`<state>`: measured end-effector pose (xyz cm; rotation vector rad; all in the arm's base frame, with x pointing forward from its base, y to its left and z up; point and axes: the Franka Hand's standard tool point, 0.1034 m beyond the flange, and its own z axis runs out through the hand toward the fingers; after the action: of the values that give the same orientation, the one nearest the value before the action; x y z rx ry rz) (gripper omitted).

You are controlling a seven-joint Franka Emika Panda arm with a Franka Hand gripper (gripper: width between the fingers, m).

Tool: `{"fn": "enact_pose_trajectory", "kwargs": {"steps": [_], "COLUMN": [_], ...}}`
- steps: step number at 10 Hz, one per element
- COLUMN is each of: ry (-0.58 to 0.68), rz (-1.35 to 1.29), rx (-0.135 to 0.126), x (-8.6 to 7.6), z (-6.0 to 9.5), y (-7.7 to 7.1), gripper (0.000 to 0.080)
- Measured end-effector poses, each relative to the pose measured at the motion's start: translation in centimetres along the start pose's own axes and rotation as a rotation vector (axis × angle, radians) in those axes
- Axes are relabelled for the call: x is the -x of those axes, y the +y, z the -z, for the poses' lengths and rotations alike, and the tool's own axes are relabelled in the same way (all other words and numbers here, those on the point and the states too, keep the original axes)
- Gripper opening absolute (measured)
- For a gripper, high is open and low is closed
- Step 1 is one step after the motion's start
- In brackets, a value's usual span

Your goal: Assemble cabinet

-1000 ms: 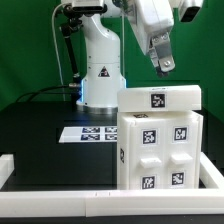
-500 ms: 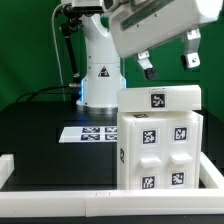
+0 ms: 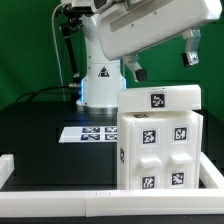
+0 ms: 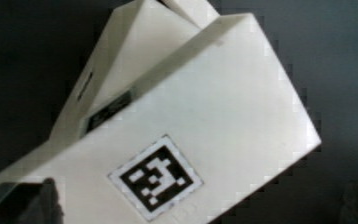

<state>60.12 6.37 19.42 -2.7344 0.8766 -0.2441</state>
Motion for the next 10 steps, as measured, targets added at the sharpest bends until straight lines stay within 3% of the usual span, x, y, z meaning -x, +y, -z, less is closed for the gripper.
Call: {"fn": "enact_pose_trajectory", "kwargs": {"steps": [4,10], "ry": [-0.001,-0.045], "rz": [0.550,1.094], "rx": [0.069,0.085], "x": [0.65,0.73], "z": [-0.16,-0.44], "y": [-0.48,-0.27], "gripper": [0.0797,0.0797]}}
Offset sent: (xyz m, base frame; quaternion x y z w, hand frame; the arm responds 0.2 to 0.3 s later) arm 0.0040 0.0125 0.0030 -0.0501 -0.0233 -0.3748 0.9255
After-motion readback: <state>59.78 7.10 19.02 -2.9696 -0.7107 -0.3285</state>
